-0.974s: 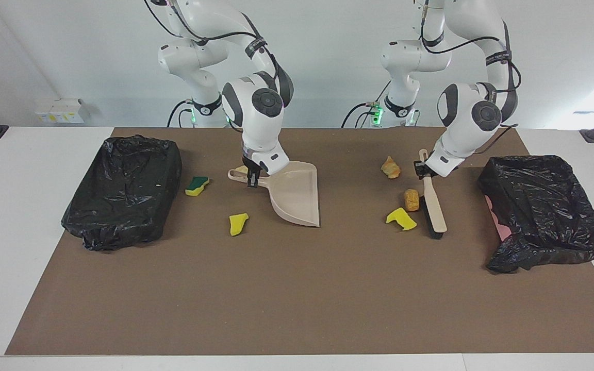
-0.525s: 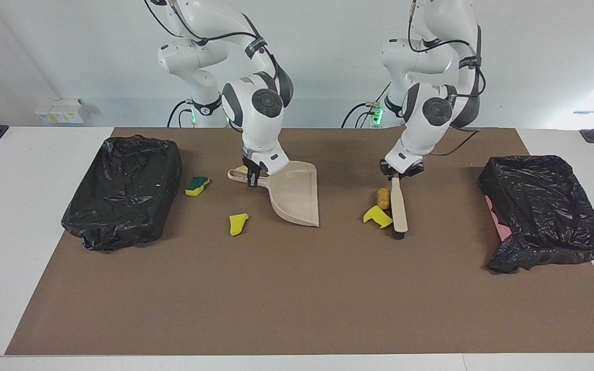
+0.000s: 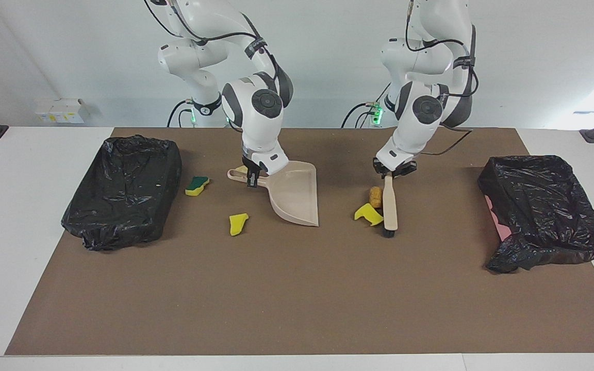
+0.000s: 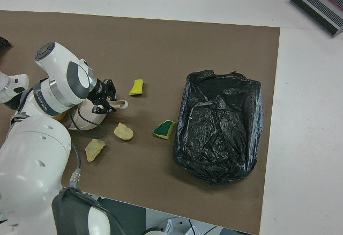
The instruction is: Sweep and dump trash in bin
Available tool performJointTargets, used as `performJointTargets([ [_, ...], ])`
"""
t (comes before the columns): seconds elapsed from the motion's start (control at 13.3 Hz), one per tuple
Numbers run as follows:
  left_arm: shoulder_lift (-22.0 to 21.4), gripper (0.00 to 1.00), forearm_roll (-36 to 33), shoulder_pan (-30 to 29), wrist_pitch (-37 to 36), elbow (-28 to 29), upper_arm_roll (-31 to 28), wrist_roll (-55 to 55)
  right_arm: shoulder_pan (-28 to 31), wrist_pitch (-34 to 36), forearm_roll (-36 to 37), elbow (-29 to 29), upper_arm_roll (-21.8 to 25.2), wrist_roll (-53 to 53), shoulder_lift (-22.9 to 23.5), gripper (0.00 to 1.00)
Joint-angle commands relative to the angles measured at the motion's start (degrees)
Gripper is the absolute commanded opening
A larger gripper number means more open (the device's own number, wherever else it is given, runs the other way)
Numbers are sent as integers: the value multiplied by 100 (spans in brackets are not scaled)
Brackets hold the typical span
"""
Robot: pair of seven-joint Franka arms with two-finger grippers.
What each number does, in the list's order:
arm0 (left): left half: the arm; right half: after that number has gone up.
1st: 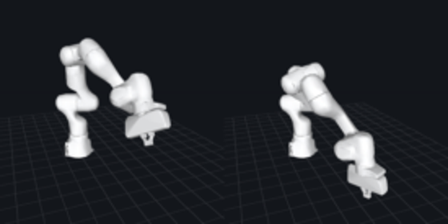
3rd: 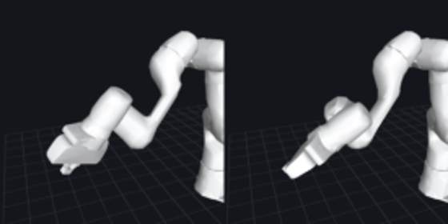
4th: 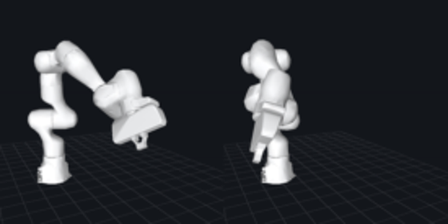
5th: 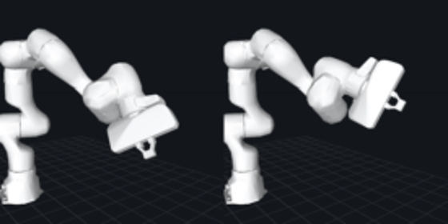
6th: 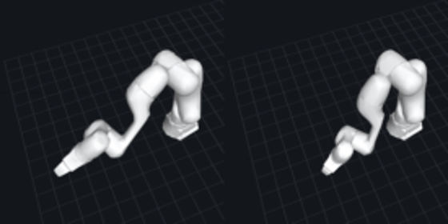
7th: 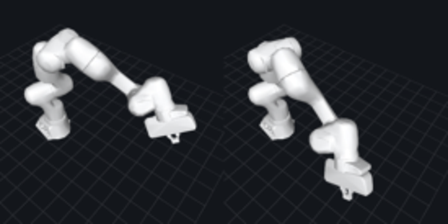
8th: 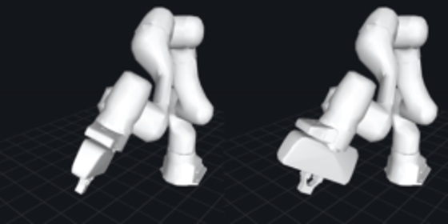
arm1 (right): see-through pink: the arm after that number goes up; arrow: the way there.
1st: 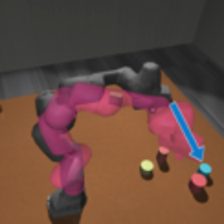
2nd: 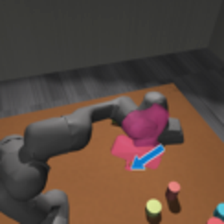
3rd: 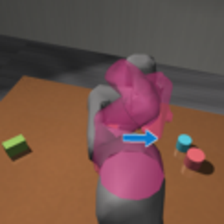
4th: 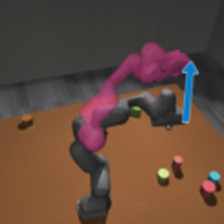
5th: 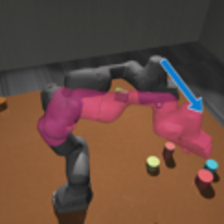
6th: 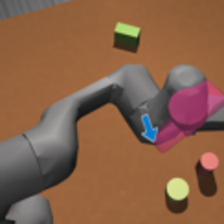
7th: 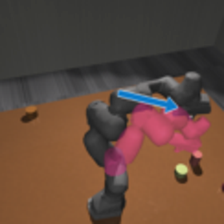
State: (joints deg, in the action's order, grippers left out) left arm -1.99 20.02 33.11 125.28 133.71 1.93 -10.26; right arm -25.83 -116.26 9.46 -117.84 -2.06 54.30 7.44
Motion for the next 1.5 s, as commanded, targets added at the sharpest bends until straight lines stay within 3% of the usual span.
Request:
performJointTargets([
  [0.0,-11,0,737,624,408,15,-87,-597,60,-99,91,-195,-32,-112,-190,0],
  [0.22,6,0,1898,951,454,-152,-96,-1101,60,-90,91,-195,-40,-121,-173,0],
  [0.45,-326,0,1971,593,183,-213,-157,-1644,60,-90,91,-195,-40,-121,-190,0],
  [0.6,-625,0,1884,75,-641,-266,-184,-1708,60,-90,91,-195,-32,-121,-191,0],
  [0.75,-889,0,1228,-400,-1441,-275,-184,-1751,60,-90,91,-195,-40,-121,-191,0],
  [0.97,-1223,0,-580,-622,-2313,-275,-175,-2024,60,-81,83,-195,-40,-121,-191,0],
  [1.2,-1443,0,-955,-806,-2876,-109,-175,-2566,52,-90,91,-195,-40,-130,-191,0],
  [1.42,-1961,0,-1430,-806,-2948,496,-140,-3147,52,-204,91,-204,-32,-112,-191,0],
])
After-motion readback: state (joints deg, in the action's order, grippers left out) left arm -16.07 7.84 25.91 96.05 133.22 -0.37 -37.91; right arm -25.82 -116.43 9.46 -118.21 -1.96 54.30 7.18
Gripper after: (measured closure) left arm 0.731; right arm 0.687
